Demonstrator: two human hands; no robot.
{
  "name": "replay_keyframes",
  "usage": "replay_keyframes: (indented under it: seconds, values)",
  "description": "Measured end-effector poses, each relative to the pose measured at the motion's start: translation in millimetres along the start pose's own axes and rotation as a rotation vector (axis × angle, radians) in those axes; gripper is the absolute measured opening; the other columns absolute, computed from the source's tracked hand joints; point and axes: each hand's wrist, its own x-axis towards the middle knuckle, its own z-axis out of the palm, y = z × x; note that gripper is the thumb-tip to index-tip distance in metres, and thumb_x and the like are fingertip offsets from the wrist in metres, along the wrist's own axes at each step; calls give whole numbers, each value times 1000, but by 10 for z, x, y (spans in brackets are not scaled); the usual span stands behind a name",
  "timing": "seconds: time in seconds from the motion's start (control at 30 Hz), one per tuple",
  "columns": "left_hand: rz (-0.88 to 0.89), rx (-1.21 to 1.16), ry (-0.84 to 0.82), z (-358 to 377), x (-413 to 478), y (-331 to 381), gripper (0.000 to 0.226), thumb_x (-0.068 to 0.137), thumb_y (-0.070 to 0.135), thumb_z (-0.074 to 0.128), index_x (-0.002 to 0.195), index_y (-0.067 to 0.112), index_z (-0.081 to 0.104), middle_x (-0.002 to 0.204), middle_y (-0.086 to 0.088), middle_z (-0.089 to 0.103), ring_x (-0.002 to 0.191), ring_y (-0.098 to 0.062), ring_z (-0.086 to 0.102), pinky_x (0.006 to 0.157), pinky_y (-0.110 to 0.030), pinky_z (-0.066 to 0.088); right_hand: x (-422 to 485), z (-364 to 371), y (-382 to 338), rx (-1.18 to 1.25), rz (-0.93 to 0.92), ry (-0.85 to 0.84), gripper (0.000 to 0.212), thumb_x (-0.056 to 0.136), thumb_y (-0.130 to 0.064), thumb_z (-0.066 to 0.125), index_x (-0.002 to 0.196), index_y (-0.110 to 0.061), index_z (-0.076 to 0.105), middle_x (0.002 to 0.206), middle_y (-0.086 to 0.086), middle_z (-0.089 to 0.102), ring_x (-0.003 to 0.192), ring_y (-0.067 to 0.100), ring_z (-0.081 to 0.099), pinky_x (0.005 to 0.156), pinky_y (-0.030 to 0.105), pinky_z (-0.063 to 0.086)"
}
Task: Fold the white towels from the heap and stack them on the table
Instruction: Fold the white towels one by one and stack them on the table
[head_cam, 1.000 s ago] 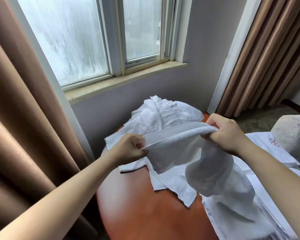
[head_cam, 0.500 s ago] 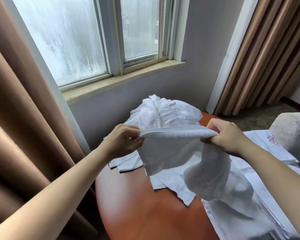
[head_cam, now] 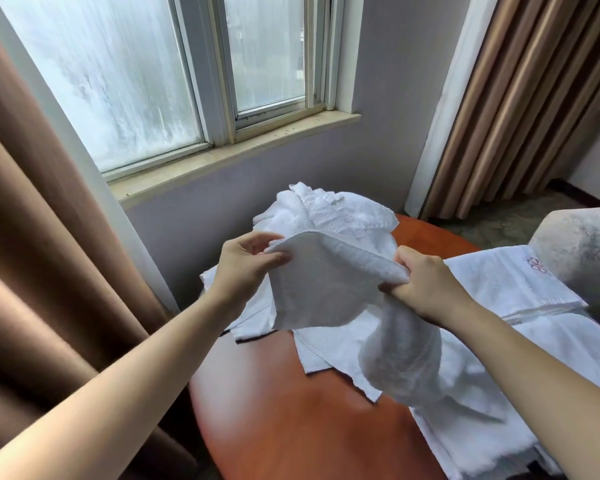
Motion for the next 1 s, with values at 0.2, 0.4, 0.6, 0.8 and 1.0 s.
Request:
replay_keyframes:
  seconds: [0.2,0.4,0.6,0.8,1.0]
  values:
    - [-127,-161,4,-119,-33,-18,19,61,-4,77,74,8,71,74,-5,69,71,-16,63,75,-26,54,10,-37,130,64,50,9,31,72,-24,81,71,-15,51,74,3,59,75,24,52,64,34,40]
    - [-143,7,5,-133,-54,-3,25,65,-4,81,68,6,59,70,-8,58,62,-13,54,61,-18,48,13,-55,184,87,65,-11,30,71,-22,82,71,-10,54,77,8,61,77,25,54,64,33,40]
    - [-97,-9,29,-194,-5,55,19,69,-6,78,72,11,69,68,1,67,64,-10,60,67,-20,52,-6,-59,178,26,110,-153,29,66,-26,82,73,-19,55,80,1,61,80,22,56,70,37,47]
    - [-11,52,91,-217,24,115,21,74,-6,76,72,12,67,60,8,66,58,-4,58,59,-15,47,-135,177,233,-157,131,-450,26,62,-30,77,73,-19,57,80,1,62,79,20,61,67,34,49]
    - [83,361,84,-297,7,-70,30,91,1,58,80,26,47,71,5,50,64,-9,44,62,-26,37,-229,210,308,-88,122,-534,21,66,-21,82,74,-23,63,79,-3,65,78,13,62,64,24,47]
